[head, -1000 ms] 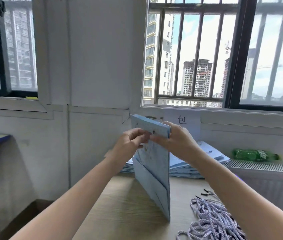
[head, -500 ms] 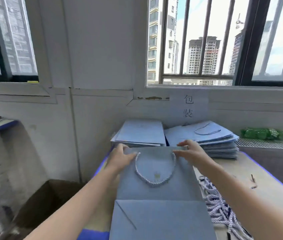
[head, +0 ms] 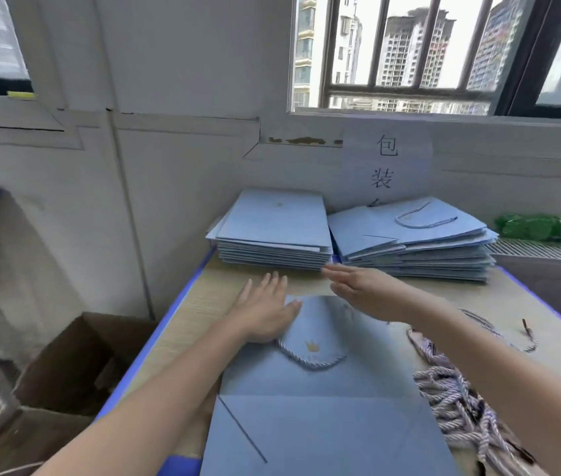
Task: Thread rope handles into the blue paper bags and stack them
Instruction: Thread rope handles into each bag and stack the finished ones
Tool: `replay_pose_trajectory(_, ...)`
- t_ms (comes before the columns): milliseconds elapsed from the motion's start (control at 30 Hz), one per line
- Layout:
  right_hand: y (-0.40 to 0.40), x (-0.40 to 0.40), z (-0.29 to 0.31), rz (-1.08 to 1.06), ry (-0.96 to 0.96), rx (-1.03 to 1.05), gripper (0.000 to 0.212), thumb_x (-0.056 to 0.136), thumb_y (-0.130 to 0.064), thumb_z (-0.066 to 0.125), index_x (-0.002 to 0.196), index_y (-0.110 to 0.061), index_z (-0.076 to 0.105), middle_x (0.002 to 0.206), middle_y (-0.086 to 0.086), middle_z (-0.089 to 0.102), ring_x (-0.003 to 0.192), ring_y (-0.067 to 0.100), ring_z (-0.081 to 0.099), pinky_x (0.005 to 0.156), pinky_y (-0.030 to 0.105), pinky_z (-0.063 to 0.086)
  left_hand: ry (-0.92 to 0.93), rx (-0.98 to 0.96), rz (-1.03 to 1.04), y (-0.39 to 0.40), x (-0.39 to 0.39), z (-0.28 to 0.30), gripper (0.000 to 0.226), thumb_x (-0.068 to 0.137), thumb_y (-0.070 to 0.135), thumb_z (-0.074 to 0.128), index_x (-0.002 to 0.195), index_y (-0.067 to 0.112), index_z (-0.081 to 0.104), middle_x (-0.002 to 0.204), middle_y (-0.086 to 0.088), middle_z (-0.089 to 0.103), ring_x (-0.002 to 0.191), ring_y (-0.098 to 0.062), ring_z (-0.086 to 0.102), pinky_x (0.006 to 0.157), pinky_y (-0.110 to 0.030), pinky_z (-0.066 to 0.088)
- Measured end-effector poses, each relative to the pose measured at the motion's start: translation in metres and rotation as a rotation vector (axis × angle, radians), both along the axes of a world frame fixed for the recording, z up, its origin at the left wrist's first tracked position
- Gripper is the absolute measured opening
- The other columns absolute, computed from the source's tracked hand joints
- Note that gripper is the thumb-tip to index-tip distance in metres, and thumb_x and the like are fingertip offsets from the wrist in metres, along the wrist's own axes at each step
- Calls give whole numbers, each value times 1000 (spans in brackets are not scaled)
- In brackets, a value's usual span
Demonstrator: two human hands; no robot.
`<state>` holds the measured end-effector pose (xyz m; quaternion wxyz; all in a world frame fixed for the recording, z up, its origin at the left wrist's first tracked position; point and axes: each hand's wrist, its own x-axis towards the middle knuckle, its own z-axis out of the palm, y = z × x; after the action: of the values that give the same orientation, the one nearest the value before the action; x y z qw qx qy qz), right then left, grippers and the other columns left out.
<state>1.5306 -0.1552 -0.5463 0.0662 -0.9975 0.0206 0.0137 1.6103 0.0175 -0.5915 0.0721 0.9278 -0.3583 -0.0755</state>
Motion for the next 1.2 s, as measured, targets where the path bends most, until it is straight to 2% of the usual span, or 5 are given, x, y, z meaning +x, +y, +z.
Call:
replay_pose_trajectory(267, 25, 18, -43, 51, 136, -57, 53, 101, -43, 9, 150, -28, -5, 157, -15, -8, 144, 3, -8, 118, 36, -3, -71, 0, -18, -4, 4, 9, 53, 104, 29, 15, 152, 7, 6, 161, -5, -1, 147, -15, -5, 117, -38, -5)
replay_pose_trajectory(533, 13, 11, -25, 27, 51, 256, 50, 103, -31, 27, 149, -15, 20, 158, -1, 12, 144, 8, 10, 111, 17, 6, 7, -10, -28, -8, 5, -5, 60, 102, 43, 13, 152, 12, 1, 161, -3, -5, 147, -13, -6, 119, -34, -4)
replay_pose_trajectory(733, 6, -10, -49, -12, 37, -26, 60, 99, -51, 17, 151, -22, 9, 159, -7, 3, 144, 5, 1, 116, 29, 0, -16, -127, -87, -1, 2, -3, 60, 98, 48, 37, 149, 20, 26, 159, 6, 14, 146, -8, 10, 116, -29, 7)
replay_pose_trajectory(1000, 20, -28, -16, -33, -47, 10, 39, 96, -36, 45, 129, -14, 45, 135, 5, 48, 122, 23, 46, 91, 32, 37, -23, -330, -78, 7, -10, 27, 34, 76, 29, 75, 91, 22, 45, 94, 6, 53, 91, -15, 49, 81, -31, 36)
replay_pose_trajectory(1200, 0, -58, 32, -118, -442, 405, 86, 89, -22, 61, 151, -22, 2, 154, -1, 15, 135, 20, 31, 104, 20, 24, -422, -624, -201, 1, -5, 102, 36, 70, 12, 79, 80, 16, 44, 76, 10, 40, 77, -21, 44, 74, -28, 21)
